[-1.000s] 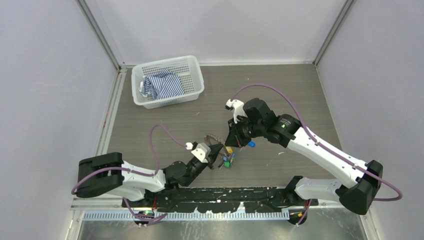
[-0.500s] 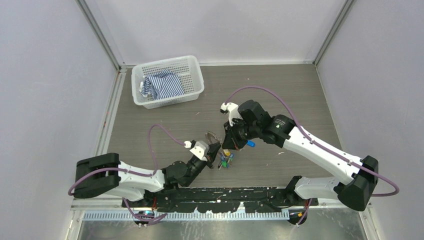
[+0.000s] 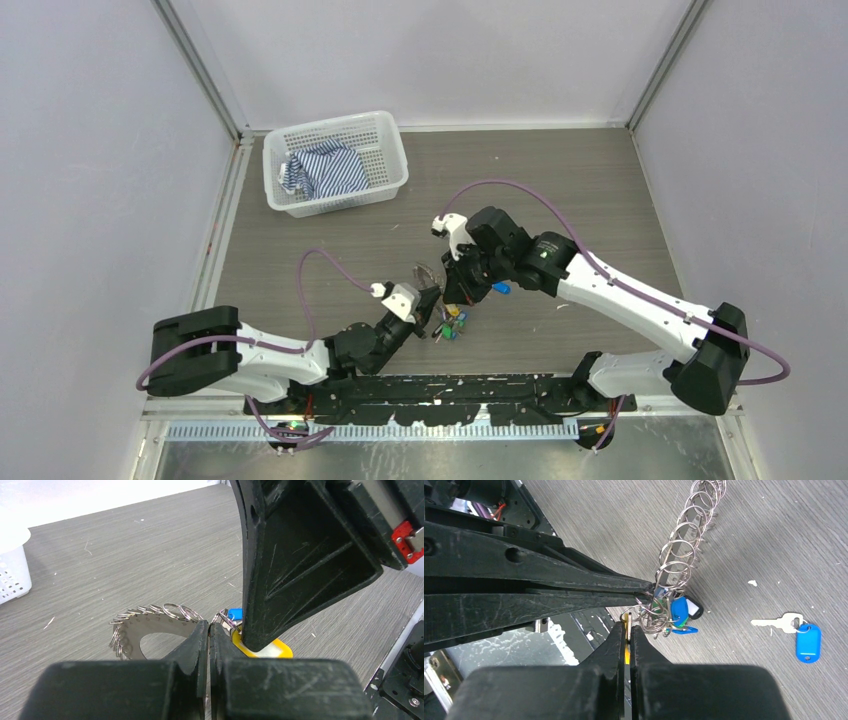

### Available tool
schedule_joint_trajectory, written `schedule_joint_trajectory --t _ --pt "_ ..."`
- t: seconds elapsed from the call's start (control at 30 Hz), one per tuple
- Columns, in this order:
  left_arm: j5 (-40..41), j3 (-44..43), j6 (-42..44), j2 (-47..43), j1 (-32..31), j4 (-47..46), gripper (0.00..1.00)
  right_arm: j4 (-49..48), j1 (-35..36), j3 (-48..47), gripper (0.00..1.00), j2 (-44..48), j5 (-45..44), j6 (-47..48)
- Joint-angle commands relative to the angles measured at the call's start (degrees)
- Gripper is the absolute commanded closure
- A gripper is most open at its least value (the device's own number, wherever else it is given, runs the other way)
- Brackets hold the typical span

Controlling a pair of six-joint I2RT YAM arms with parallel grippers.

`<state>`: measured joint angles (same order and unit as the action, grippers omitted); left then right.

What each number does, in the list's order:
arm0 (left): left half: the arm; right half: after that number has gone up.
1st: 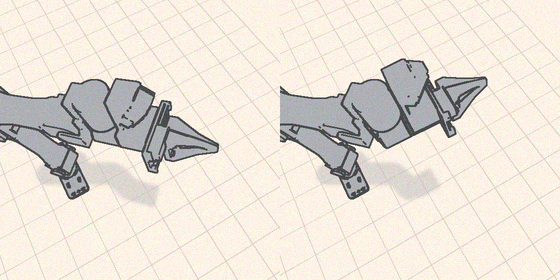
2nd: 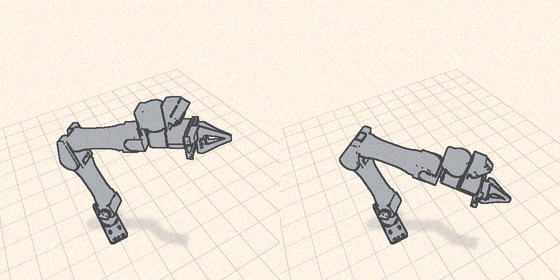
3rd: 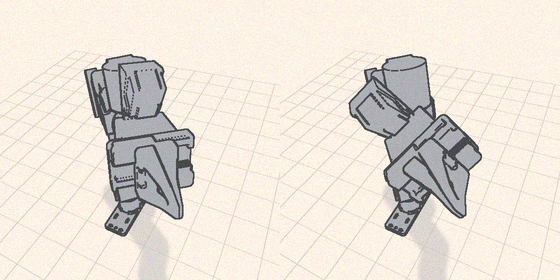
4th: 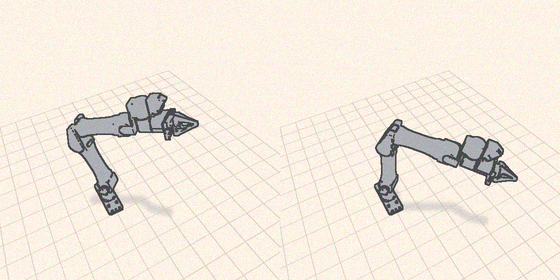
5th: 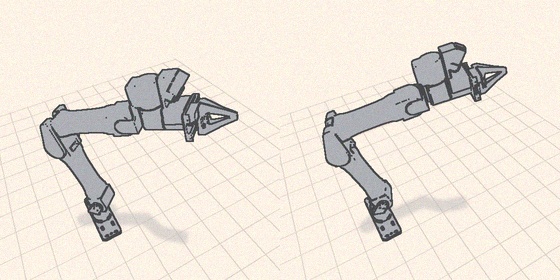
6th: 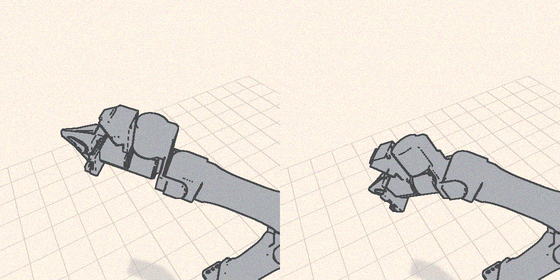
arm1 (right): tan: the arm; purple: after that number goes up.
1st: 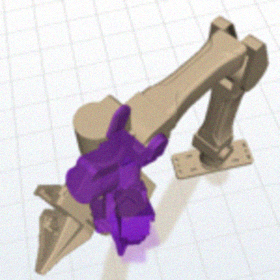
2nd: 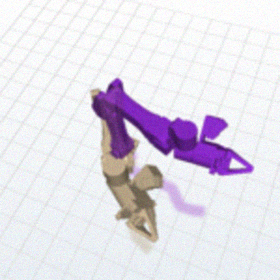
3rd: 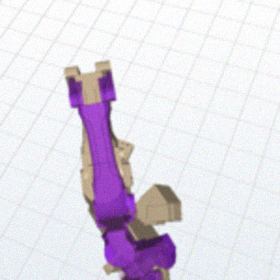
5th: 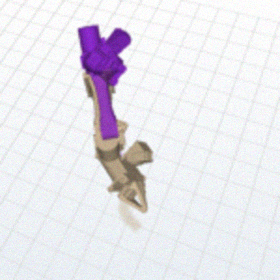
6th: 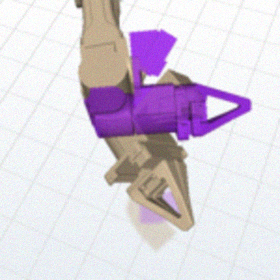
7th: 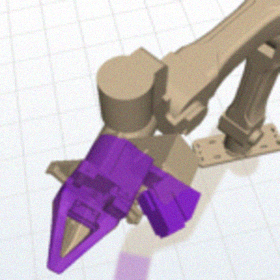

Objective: Remove the keys from the keyring

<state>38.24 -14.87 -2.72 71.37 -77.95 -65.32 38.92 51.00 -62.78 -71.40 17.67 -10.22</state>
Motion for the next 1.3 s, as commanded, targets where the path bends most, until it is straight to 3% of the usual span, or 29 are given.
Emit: schedule_joint_trajectory --t 0.0,0.3,0.8,1.27 --pt "4.94 -1.52 1.34 -1.58 0.76 -5.54 1.0 4.05 1.5 0.82 0.99 -0.38 1.34 2.08" --pt "3.64 -1.39 2.54 -0.63 0.48 -7.58 1.0 4.26 1.91 0.65 0.99 -1.85 2.46 2.91" --pt "1.42 -0.19 11.61 0.5 -0.16 -13.19 1.0 6.97 3.21 0.0 0.99 -3.17 1.63 4.3" --pt "1.78 0.02 13.64 1.4 -1.24 -16.68 1.0 2.49 3.02 3.28 0.99 1.63 -4.82 0.31"
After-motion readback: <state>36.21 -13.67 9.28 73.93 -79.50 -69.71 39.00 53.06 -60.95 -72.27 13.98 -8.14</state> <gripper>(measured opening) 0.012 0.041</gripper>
